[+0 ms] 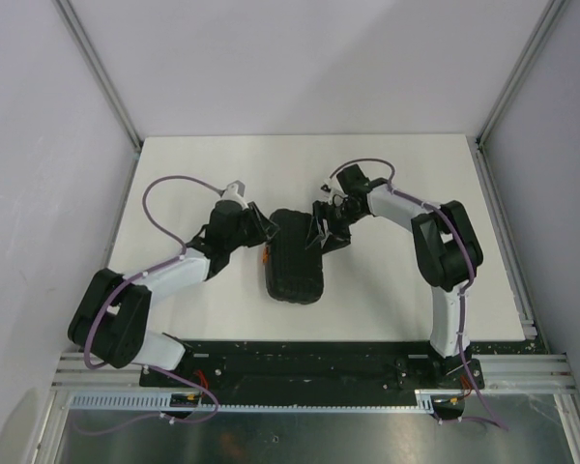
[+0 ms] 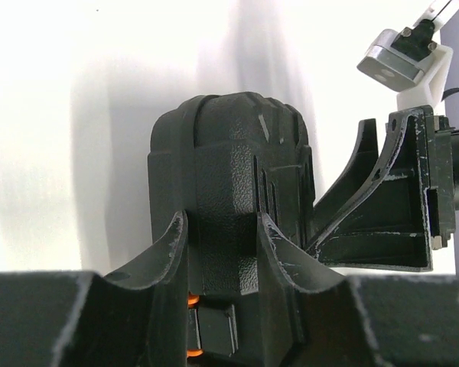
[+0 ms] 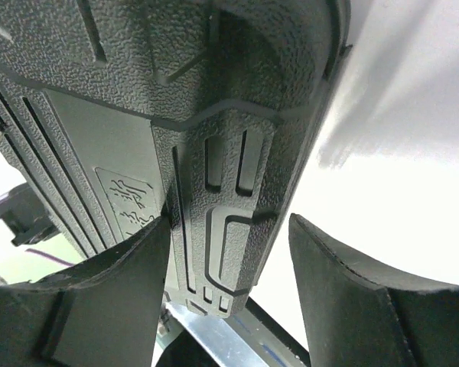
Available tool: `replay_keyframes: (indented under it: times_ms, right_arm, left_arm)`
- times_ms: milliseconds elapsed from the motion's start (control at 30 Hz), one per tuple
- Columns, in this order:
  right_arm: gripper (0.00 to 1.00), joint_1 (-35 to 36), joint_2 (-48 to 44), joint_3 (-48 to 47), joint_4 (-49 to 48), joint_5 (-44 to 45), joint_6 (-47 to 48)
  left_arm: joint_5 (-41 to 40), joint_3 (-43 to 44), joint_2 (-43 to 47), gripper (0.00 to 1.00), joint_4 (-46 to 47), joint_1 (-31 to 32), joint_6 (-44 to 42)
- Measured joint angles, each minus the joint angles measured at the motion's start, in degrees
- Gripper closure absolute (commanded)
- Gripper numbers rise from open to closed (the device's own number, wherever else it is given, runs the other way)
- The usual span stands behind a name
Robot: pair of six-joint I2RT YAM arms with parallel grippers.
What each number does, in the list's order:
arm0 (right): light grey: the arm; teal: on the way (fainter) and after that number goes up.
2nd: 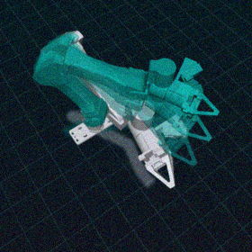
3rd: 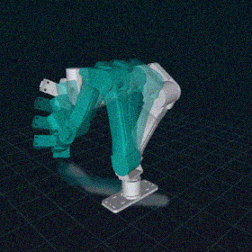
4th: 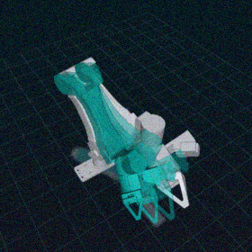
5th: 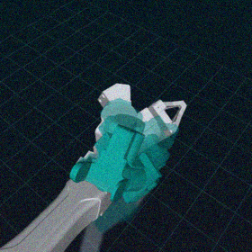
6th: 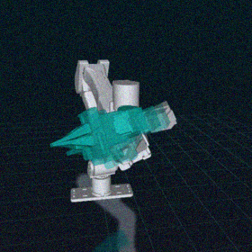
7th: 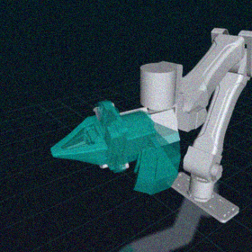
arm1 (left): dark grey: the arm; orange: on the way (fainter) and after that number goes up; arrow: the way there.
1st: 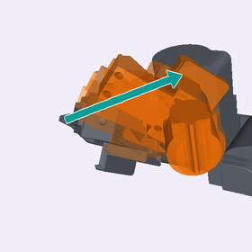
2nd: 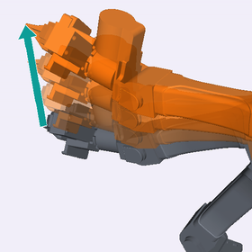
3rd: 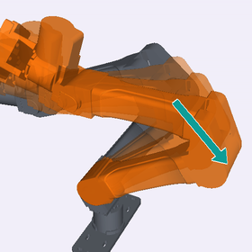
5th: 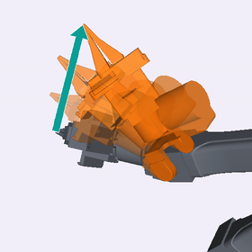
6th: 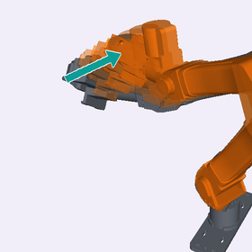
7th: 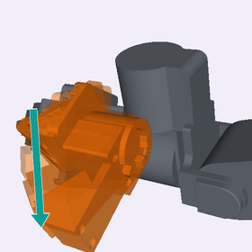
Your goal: Pack the tool kit
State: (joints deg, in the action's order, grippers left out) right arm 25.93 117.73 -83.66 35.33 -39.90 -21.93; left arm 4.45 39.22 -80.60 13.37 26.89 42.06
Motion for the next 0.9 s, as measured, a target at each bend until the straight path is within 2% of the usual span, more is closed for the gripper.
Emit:
replay_keyframes:
  times_ms: [167, 333, 500, 667, 733, 900]
  right_arm:
    - [0.37, 0.4, -2.3, 0.4, 1.2, 5.7, -0.3]
    - [0.41, 0.2, -3.7, 1.1, 1.5, 7.4, -0.6]
    - [0.41, -0.5, -4.9, 2.0, 2.3, 8.7, -0.8]
    - [0.39, -0.2, -5.0, 2.6, -2.2, 9.9, -2.5]
    - [0.39, 0.9, -4.7, 2.8, -4.5, 13.2, -2.5]
    - [0.38, 0.8, -4.5, 3.4, -5.7, 13.4, -3.1]
  left_arm:
    - [-0.9, 1.5, 0.0, 0.81, -1.2, 1.2, -0.7]
    - [-1.2, 2.8, -0.2, 0.81, -1.4, 2.3, -0.9]
    - [-0.7, 4.8, -0.4, 0.81, -1.5, 3.6, -1.1]
    - [7.9, 8.2, -0.5, 0.81, 3.0, 8.4, 0.7]
    - [10.1, 8.6, -0.9, 0.81, 3.7, 9.9, 1.0]
    - [11.8, 8.6, -3.0, 0.82, 3.0, 10.2, 1.5]
